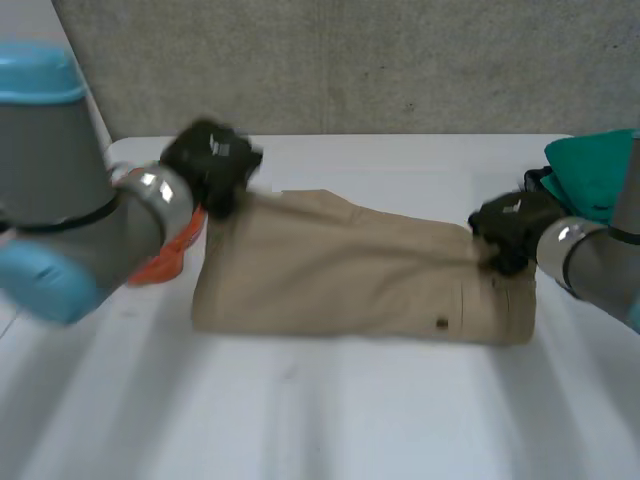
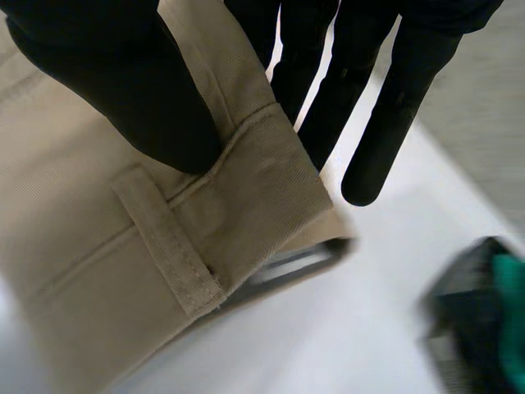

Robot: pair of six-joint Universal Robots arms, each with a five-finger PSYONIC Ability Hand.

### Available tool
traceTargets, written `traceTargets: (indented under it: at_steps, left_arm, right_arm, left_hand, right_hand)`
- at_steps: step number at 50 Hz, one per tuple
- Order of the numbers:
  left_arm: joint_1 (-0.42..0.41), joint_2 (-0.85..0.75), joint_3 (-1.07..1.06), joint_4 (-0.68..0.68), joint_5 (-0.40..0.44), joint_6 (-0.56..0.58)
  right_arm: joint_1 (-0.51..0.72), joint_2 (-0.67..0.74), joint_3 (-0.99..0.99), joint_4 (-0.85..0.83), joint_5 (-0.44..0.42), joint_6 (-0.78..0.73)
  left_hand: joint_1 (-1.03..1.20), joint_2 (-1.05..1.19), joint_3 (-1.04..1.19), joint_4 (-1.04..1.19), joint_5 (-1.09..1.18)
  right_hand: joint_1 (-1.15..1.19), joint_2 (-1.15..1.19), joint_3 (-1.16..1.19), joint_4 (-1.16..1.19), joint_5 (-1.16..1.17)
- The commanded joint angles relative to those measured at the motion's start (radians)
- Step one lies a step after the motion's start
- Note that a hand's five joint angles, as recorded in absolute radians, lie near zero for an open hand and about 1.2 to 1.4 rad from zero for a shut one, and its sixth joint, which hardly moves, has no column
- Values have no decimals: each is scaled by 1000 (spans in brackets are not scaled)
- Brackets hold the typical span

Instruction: Fold the laundry.

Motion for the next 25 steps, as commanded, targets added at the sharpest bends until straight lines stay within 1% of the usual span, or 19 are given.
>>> traceTargets:
  at_steps: [1,4,5,6,7,8,9,10,11,13,16,19,20,21,24,25]
  left_arm:
    - [-56,-450,671,-52,-110,-61]
    - [-64,-570,839,-112,-118,-53]
    - [-69,-644,937,-143,-121,-59]
    - [-72,-679,982,-151,-118,-62]
    - [-76,-708,1025,-152,-118,-64]
    - [-76,-728,1060,-151,-117,-67]
    - [-76,-765,1111,-146,-121,-76]
    - [-76,-779,1126,-143,-124,-82]
    - [-76,-786,1136,-139,-129,-90]
    - [-78,-785,1127,-120,-139,-123]
    - [-81,-754,1076,-106,-146,-160]
    - [-78,-681,940,-91,-144,-203]
    - [-77,-658,900,-87,-144,-210]
    - [-75,-613,816,-67,-140,-220]
    - [-73,-543,694,-30,-129,-233]
    - [-72,-498,615,1,-117,-239]
  right_arm:
    - [10,139,-116,-275,119,19]
    - [16,212,-157,-373,129,3]
    - [20,249,-174,-419,126,-7]
    - [22,266,-182,-438,125,-12]
    - [22,284,-191,-462,125,-20]
    - [23,303,-200,-488,126,-27]
    - [31,341,-222,-542,136,-41]
    - [36,358,-228,-562,139,-49]
    - [40,369,-231,-587,142,-56]
    - [45,378,-230,-631,157,-67]
    - [48,352,-210,-631,179,-58]
    - [54,277,-158,-592,211,-32]
    - [54,251,-141,-573,215,-24]
    - [56,195,-107,-524,221,-2]
    - [57,125,-64,-437,219,32]
    - [53,92,-43,-367,217,58]
  left_hand:
    - [228,200,207,200,241]
    - [228,200,207,200,241]
    - [228,200,207,200,241]
    - [228,200,207,200,241]
    - [228,200,207,200,241]
    - [228,200,207,200,241]
    - [-432,-460,-453,-459,-418]
    - [-863,-891,-884,-890,-849]
    - [-994,-1022,-1015,-1022,-980]
    - [-994,-1022,-1015,-1022,-980]
    - [-994,-1022,-1015,-1022,-980]
    - [-994,-1022,-1015,-1022,-980]
    - [-994,-1022,-1015,-1022,-980]
    - [-994,-1022,-1015,-1022,-980]
    - [-994,-1022,-1015,-1022,-980]
    - [-994,-1022,-1015,-1022,-980]
  right_hand:
    - [266,223,207,198,203]
    - [266,223,207,198,203]
    - [266,223,207,198,203]
    - [266,223,207,198,203]
    - [30,-12,-29,-38,-33]
    - [-417,-459,-476,-485,-480]
    - [-956,-998,-1015,-1024,-1018]
    - [-956,-998,-1015,-1024,-1018]
    - [-956,-998,-1015,-1024,-1018]
    - [-956,-998,-1015,-1024,-1018]
    - [-956,-998,-1015,-1024,-1018]
    - [-956,-998,-1015,-1024,-1018]
    - [-956,-998,-1015,-1024,-1018]
    - [-956,-998,-1015,-1024,-1018]
    - [-956,-998,-1015,-1024,-1018]
    - [-956,-998,-1015,-1024,-1018]
